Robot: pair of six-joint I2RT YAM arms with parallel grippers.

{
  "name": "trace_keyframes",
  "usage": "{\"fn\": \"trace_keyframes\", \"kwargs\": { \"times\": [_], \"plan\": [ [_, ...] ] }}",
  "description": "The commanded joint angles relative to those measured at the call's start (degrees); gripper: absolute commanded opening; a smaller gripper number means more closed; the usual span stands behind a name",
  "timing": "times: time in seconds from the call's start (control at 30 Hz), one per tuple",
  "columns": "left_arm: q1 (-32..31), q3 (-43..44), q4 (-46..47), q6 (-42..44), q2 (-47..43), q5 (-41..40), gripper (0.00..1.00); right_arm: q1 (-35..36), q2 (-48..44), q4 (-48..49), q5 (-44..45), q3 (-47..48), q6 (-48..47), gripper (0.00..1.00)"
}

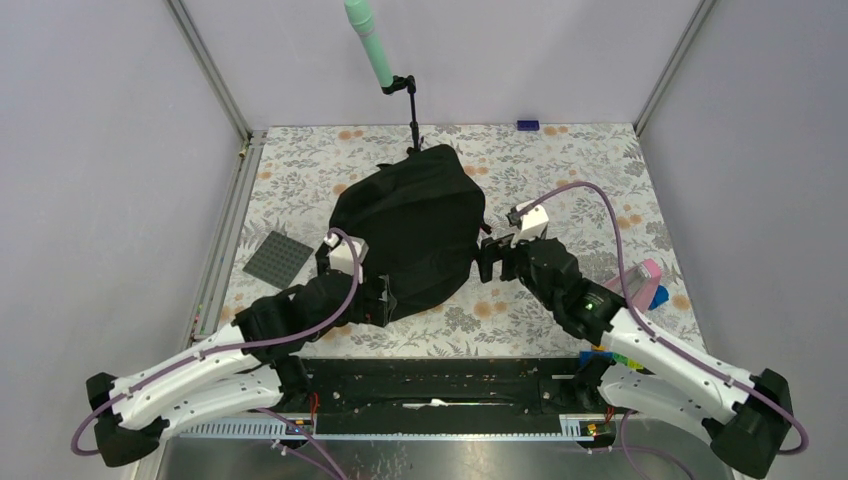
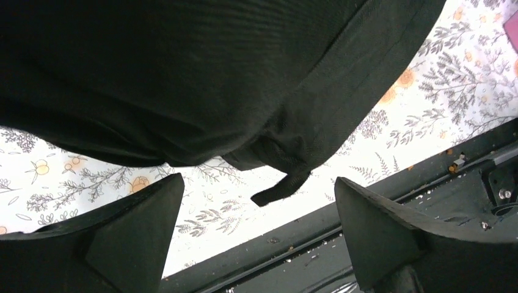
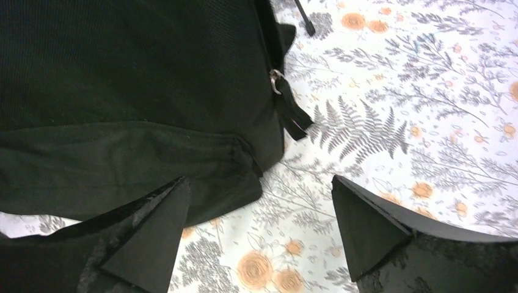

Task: Pack the student bag
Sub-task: Zip the student bag at the center of the board, then reset both arms

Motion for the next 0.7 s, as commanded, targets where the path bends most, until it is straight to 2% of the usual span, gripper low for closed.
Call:
{"fn": "trace_keyframes", "kwargs": {
  "times": [0.0,0.23,0.43,0.67],
  "plan": [
    [3.95,-1.65,5.05,4.22,-2.88,4.25,0.99,-4.83,-3.69,-14.22,-7.58,3.16,-2.38,0.93],
    [9.46,-2.45,6.96,6.76,-7.17,4.84,0.99,-20.21,-10.38,-26.91,-14.96,4.74,2.92,0.96],
    [10.21,-0.28,7.11,11.39,-13.62,1.14,0.99,-32.91,-16.09,-34.24,-14.37,7.15,5.62,0.99],
    [10.16,3.92,8.96,20.21,-25.09,-12.35,0.99,-35.55,-23.87,-35.48,-8.56,10.91,4.93,1.00]
  ]
}}
